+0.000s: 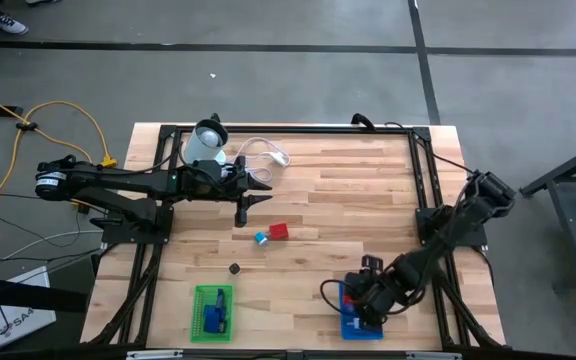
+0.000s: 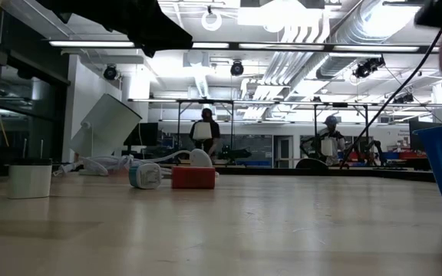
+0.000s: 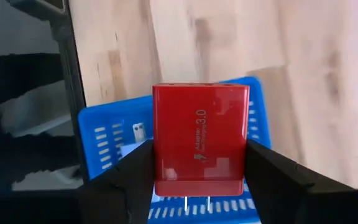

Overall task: Pick & Place Office items
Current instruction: Put the right red charger adapter into the blue bin, then put the red charger adapter into the blue bin

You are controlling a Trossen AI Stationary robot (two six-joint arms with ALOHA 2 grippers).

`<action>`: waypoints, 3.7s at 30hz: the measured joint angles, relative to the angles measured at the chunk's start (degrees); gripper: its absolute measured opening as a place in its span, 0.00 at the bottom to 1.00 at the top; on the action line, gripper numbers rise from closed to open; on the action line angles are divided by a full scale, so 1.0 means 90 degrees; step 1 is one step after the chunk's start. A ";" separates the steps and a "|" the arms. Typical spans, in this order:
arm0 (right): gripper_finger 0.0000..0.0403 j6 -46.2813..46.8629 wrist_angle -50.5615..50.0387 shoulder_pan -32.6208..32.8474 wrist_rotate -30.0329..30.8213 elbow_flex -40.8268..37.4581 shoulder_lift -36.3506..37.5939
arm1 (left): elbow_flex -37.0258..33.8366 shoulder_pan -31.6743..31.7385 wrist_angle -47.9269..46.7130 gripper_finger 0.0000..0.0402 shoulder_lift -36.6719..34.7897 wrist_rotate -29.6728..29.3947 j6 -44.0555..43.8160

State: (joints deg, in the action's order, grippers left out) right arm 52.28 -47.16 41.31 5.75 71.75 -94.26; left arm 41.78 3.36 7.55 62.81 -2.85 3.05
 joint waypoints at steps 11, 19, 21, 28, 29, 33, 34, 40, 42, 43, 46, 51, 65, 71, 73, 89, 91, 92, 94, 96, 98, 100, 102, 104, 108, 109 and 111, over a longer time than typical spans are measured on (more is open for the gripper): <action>0.50 0.0012 0.0570 -0.0145 -0.0513 -0.0714 0.0000 | 0.0000 0.0001 0.0000 0.24 0.0000 -0.0001 0.0000; 0.51 -0.0101 0.0596 -0.0150 -0.0505 -0.0768 0.0000 | 0.0000 0.0001 0.0000 0.24 0.0000 -0.0002 0.0000; 0.51 -0.0115 0.0602 -0.0150 -0.0504 -0.0768 0.0000 | 0.0000 0.0000 0.0001 0.24 0.0000 -0.0001 0.0000; 0.51 -0.0103 0.0605 -0.0150 -0.0466 -0.0768 0.0000 | 0.0000 0.0001 0.0001 0.24 0.0000 -0.0001 0.0000; 0.51 -0.0102 0.0605 -0.0150 -0.0465 -0.0768 0.0000 | 0.0000 0.0000 0.0000 0.24 0.0000 0.0000 0.0000; 0.53 -0.0060 0.0607 -0.0150 -0.0467 -0.0768 0.0000 | 0.0000 0.0001 0.0000 0.24 0.0000 -0.0002 0.0000; 0.54 -0.0004 0.0606 -0.0150 -0.0467 -0.0768 0.0000 | 0.0000 0.0000 0.0002 0.24 0.0000 0.0000 0.0000; 0.60 -0.0125 0.0606 -0.0150 -0.0467 -0.0768 0.0000 | 0.0000 0.0001 0.0001 0.24 0.0000 -0.0001 0.0000; 0.60 -0.0116 0.0606 -0.0150 -0.0468 -0.0768 0.0000 | 0.0000 0.0001 0.0000 0.24 0.0000 -0.0002 0.0000; 0.60 -0.0115 0.0605 -0.0150 -0.0467 -0.0768 0.0000 | 0.0000 0.0001 0.0000 0.24 0.0000 0.0000 0.0000; 0.61 -0.0119 0.0606 -0.0150 -0.0467 -0.0768 0.0000 | 0.0000 0.0001 0.0002 0.24 0.0000 0.0000 0.0000; 0.61 -0.0118 0.0607 -0.0150 -0.0467 -0.0768 0.0000 | 0.0000 0.0002 0.0000 0.24 0.0000 0.0000 0.0000; 0.61 -0.0118 0.0656 -0.0150 -0.0470 -0.0768 0.0002 | 0.0000 0.0001 0.0002 0.24 0.0000 -0.0002 0.0000; 0.61 -0.0003 0.0656 -0.0150 -0.0472 -0.0768 0.0002 | 0.0000 0.0002 0.0002 0.24 0.0000 0.0000 0.0000; 0.61 0.0196 0.0656 -0.0150 -0.0475 -0.0768 0.0002 | 0.0000 0.0002 0.0002 0.24 0.0000 -0.0002 0.0000; 0.61 -0.0103 0.0651 -0.0404 0.0007 -0.0766 0.0556 | 0.0000 0.0000 0.0002 0.24 0.0000 -0.0002 0.0000; 0.61 -0.0253 0.0646 -0.0448 0.0308 -0.0766 0.0742 | 0.0000 0.0002 0.0002 0.24 0.0000 -0.0001 0.0000; 0.61 -0.0327 0.0646 -0.0475 0.0472 -0.0766 0.0841 | 0.0000 0.0001 0.0002 0.24 0.0000 -0.0002 0.0000; 0.61 -0.0501 0.0649 -0.0524 0.0791 -0.0766 0.1036 | 0.0000 0.0002 0.0002 0.24 0.0000 -0.0001 0.0000; 0.61 -0.0660 0.0617 -0.0584 0.1094 -0.0766 0.1210 | 0.0000 0.0002 0.0002 0.24 0.0000 -0.0001 0.0000; 0.61 -0.0800 0.0584 -0.0651 0.1390 -0.0766 0.1410 | 0.0000 0.0000 0.0000 0.24 0.0000 -0.0002 0.0000; 0.61 -0.0953 0.0588 -0.0746 0.1651 -0.0766 0.1619 | 0.0000 0.0002 0.0002 0.24 0.0000 -0.0001 0.0000; 0.61 -0.1097 0.0546 -0.0820 0.1863 -0.0766 0.1842 | 0.0000 0.0002 0.0001 0.24 0.0000 -0.0002 0.0000; 0.61 -0.1217 0.0539 -0.0948 0.2083 -0.0766 0.2033 | 0.0000 0.0002 0.0002 0.24 0.0000 0.0000 0.0000; 0.61 -0.1430 0.0376 -0.1182 0.2416 -0.0763 0.2371 | 0.0000 0.0002 0.0002 0.24 0.0000 0.0000 0.0000; 0.61 -0.1502 0.0388 -0.1266 0.2482 -0.0763 0.2436 | 0.0000 0.0001 0.0002 0.24 0.0000 -0.0002 0.0000; 0.61 -0.1665 0.0327 -0.1416 0.2600 -0.0763 0.2569 | 0.0000 0.0000 0.0002 0.24 0.0000 -0.0002 0.0000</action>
State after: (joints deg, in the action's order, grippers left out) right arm 37.29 -44.21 28.57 29.14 64.88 -71.14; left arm 41.78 3.36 7.57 62.81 -2.87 3.05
